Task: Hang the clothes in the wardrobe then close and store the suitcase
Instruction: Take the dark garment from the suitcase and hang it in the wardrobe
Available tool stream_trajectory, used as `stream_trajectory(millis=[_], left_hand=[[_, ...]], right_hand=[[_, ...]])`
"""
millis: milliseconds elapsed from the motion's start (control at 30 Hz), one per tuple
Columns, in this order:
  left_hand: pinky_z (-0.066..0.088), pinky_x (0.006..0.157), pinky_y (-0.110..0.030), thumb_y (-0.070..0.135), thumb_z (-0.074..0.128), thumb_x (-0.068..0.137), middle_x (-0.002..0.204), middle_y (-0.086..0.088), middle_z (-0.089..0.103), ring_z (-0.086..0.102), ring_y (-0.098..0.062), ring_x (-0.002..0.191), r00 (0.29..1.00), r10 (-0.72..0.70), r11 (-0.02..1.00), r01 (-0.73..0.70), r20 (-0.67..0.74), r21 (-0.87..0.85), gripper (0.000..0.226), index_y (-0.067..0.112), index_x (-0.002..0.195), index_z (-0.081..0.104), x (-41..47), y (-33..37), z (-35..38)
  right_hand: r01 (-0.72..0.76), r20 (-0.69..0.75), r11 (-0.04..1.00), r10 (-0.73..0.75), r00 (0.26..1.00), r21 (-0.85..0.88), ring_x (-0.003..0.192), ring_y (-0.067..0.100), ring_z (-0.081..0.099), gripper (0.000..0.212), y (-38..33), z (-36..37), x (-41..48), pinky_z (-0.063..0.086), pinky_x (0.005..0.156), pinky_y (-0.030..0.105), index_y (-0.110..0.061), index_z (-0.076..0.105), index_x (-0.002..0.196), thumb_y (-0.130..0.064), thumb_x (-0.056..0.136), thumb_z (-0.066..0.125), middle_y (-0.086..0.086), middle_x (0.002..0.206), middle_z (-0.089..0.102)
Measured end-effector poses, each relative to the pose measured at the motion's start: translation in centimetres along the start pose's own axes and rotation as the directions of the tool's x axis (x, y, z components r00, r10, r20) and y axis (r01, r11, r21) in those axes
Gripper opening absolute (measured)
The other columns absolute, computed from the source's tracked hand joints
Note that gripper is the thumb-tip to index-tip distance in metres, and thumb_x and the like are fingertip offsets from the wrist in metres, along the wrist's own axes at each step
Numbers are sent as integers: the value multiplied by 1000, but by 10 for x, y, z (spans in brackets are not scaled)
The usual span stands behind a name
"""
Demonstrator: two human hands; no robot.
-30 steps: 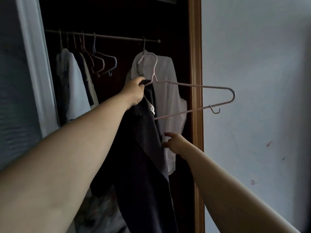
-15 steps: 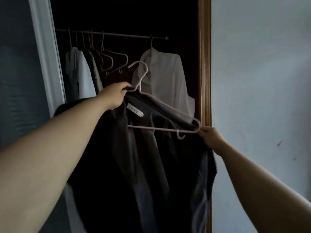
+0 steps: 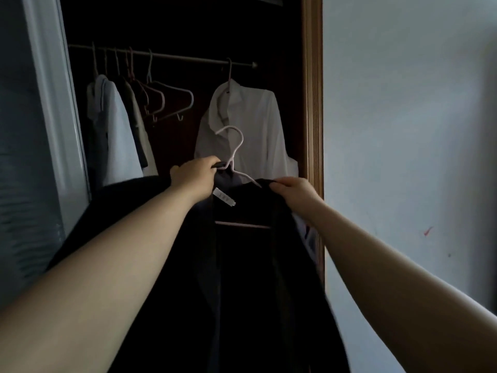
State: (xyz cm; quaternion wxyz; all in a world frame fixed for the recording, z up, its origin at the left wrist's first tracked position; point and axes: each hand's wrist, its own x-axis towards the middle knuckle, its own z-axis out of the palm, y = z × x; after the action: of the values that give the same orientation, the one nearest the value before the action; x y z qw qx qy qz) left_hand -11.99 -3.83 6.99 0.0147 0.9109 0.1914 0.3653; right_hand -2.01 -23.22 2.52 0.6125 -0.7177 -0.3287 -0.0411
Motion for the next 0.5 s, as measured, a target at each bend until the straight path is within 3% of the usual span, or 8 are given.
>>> stream_trajectory(millis=[67,133,167,233,300,333,400,500], left_hand=[[31,89,-41,25,31,103,119,-7,63,55,-33,110,999,-30,997,31,16,-64,29,31,119,54,-1,10,5],[35,95,-40,26,33,102,126,-6,60,54,-33,116,999,-49,990,50,9,-135,31,32,127,52,-3,16,9],[36,98,-41,27,34,102,129,-6,59,53,-32,119,998,-65,982,64,1,-176,32,32,130,50,-3,17,9],[38,102,-45,28,34,103,131,-6,57,53,-32,119,995,-91,961,80,-31,-264,35,30,134,47,-2,15,8],[40,101,-49,29,34,102,126,-6,59,55,-31,114,994,-87,934,56,-72,-353,35,29,134,47,1,9,7],[41,100,-50,29,35,102,125,-6,61,56,-31,113,993,-73,920,33,-87,-389,35,28,134,47,4,6,7],[43,99,-50,29,37,101,122,-5,62,58,-28,112,994,-31,895,-21,-108,-445,35,26,135,48,8,4,7],[45,98,-49,29,39,100,118,-2,64,60,-24,110,990,48,871,-107,-134,-479,33,26,131,51,10,8,8]], right_hand=[[54,134,999,-52,990,-8,75,5,64,22,-12,17,-5,51,66,8,-12,70,111,-18,92,61,-1,93,70],[114,213,988,-88,973,-109,72,5,63,20,-17,25,-6,51,69,12,-10,72,105,-19,91,63,-3,84,69],[129,199,978,-95,975,-165,69,5,61,18,-18,24,-5,50,69,17,-8,73,100,-19,90,63,-3,78,67],[157,31,947,-154,988,-279,69,9,59,16,-18,14,1,50,69,27,-9,73,92,-21,87,63,0,80,66],[171,-169,878,-271,948,-447,87,16,58,18,-18,-3,9,48,78,33,-15,65,98,-25,83,66,4,100,62],[148,-202,825,-301,932,-546,99,21,54,26,-18,-12,14,45,88,36,-19,61,106,-28,83,66,5,111,56],[120,-182,718,-329,927,-685,119,27,43,34,-20,-25,20,33,104,42,-27,58,119,-35,86,63,4,124,51],[200,-109,670,-390,914,-715,115,25,49,24,-28,-33,31,34,99,41,-30,68,110,-39,91,56,-2,112,64]])
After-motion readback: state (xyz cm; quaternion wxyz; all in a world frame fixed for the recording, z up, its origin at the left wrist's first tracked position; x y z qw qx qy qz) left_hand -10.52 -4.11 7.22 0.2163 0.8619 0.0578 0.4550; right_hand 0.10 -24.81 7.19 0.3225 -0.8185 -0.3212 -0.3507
